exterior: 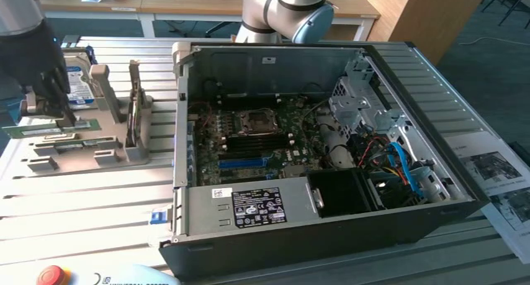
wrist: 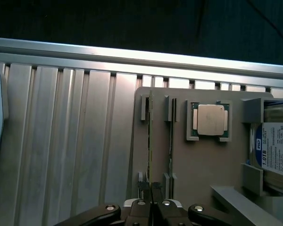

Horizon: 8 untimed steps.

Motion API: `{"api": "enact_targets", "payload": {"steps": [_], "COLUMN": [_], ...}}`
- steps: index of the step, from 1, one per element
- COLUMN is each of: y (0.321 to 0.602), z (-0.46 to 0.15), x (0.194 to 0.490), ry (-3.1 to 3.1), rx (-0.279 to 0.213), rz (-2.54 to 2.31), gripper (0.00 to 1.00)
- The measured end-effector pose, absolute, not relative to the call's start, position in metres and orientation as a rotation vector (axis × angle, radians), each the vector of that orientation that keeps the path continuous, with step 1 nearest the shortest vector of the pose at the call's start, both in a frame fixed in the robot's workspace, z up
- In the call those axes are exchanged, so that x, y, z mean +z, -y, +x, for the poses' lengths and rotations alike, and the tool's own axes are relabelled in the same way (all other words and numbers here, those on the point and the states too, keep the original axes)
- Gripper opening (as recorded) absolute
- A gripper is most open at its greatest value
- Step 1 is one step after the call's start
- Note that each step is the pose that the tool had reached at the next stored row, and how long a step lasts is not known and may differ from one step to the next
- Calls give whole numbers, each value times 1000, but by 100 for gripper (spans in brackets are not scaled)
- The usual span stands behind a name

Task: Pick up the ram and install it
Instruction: 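Pick up the ram and move it above insertion slot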

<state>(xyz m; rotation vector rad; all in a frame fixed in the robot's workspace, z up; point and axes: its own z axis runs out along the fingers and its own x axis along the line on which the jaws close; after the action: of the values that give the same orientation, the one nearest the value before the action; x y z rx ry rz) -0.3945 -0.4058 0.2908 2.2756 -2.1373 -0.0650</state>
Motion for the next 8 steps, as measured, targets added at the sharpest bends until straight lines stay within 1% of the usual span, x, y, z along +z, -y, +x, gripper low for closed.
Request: {"api": "enact_targets", "payload": {"steps": [8], "y": [406], "z": [-394], "x": [315], "ry": [2137], "rx": [-65], "rz": [2275], "gripper": [12]}}
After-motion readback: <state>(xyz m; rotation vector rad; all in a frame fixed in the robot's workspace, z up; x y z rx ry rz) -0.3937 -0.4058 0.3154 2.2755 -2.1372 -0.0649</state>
